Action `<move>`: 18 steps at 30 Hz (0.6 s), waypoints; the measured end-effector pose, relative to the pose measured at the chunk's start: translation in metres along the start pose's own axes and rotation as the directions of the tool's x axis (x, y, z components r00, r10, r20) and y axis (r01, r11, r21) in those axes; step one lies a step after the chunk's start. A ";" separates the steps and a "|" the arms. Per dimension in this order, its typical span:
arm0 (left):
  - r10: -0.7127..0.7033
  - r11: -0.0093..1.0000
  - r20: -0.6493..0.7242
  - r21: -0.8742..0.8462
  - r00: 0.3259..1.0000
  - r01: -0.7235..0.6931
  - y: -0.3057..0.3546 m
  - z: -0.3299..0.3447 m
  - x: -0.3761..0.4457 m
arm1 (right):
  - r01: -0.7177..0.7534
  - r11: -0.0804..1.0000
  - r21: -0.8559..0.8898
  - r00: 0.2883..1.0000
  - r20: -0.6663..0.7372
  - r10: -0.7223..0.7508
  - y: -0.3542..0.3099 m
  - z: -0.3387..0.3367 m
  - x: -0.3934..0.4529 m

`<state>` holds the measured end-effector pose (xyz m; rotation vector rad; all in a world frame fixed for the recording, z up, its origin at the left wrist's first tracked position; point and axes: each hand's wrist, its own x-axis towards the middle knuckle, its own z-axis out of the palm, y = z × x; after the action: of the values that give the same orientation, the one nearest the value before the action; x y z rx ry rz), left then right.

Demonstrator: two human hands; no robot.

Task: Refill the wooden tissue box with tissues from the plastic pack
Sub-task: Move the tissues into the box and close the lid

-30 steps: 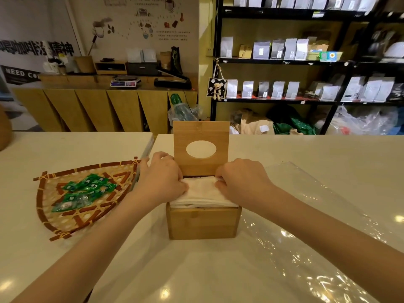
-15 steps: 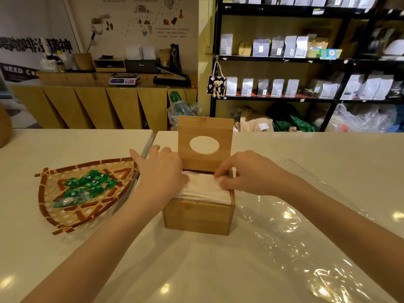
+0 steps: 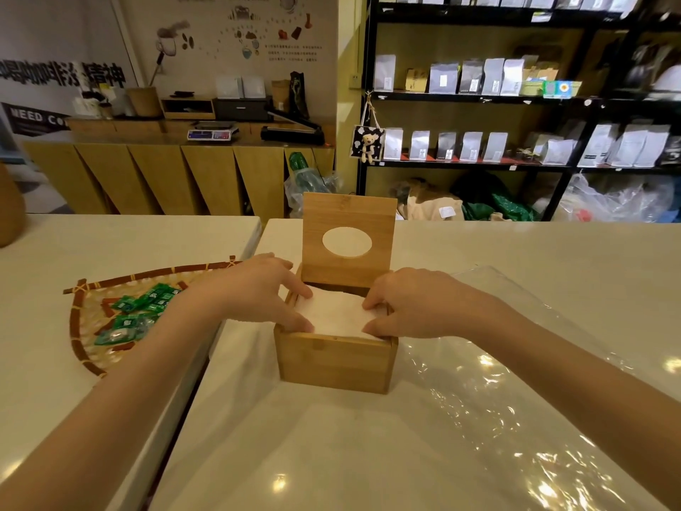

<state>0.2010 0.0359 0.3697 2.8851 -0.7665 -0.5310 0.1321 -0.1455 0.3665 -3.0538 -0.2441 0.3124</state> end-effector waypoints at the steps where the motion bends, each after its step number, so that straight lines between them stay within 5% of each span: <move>1: -0.002 0.999 0.011 0.049 1.000 0.001 0.001 0.001 0.003 | -0.003 1.000 -0.016 1.000 0.003 0.003 0.000 0.001 0.001; 10: 0.038 0.933 -0.074 0.359 0.997 -0.009 0.012 0.004 0.009 | -0.068 0.989 0.133 0.984 0.170 0.044 0.000 -0.014 0.009; 18: -0.031 0.922 -0.082 0.383 0.996 0.061 0.016 0.013 0.013 | -0.056 0.986 -0.155 0.996 0.063 0.066 -0.008 -0.005 0.014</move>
<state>0.1997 0.0154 0.3567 3.2676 -0.8810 -0.3002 0.1454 -0.1358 0.3694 -3.2112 -0.1865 0.4210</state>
